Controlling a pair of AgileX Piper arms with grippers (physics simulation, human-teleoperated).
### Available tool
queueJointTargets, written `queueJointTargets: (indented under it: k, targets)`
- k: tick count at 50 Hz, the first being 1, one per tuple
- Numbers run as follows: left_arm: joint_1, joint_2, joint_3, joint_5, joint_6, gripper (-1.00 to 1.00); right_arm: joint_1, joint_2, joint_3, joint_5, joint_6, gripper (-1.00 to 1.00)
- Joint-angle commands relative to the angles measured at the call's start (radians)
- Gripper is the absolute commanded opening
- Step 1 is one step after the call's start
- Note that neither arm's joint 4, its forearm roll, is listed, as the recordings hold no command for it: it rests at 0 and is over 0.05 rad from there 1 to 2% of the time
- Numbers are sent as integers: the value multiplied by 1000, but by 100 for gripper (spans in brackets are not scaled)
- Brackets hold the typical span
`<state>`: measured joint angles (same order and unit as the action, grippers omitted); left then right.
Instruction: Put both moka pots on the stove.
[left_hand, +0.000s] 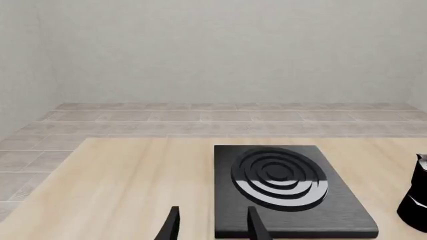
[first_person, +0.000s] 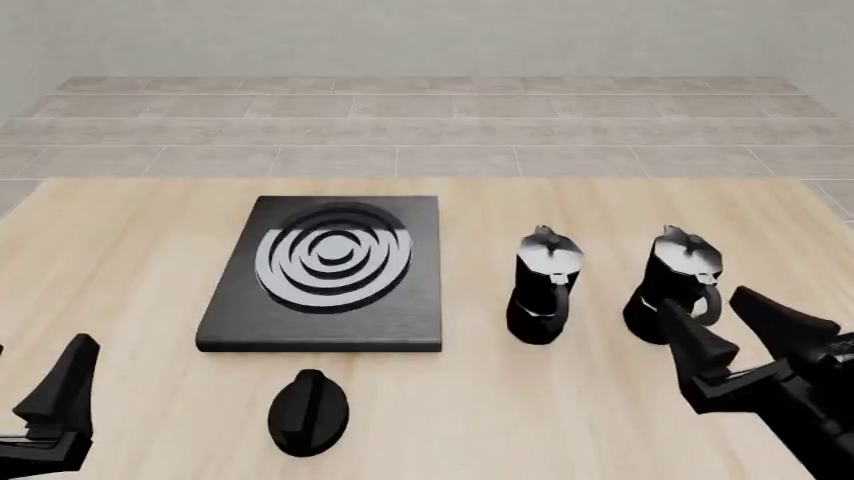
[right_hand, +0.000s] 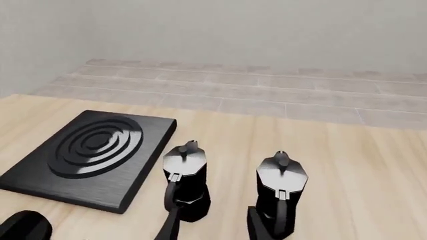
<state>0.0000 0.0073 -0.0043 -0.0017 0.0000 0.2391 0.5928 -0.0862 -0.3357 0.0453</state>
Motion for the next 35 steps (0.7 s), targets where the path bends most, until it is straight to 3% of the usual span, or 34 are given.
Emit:
queueJointTargets:
  k: [1,35]
  targets:
    - [0,0,0,0,0,100,56,146,-21,-101,25,100]
    - [0,0,0,0,0,100,113,536,-22,-451,40,100]
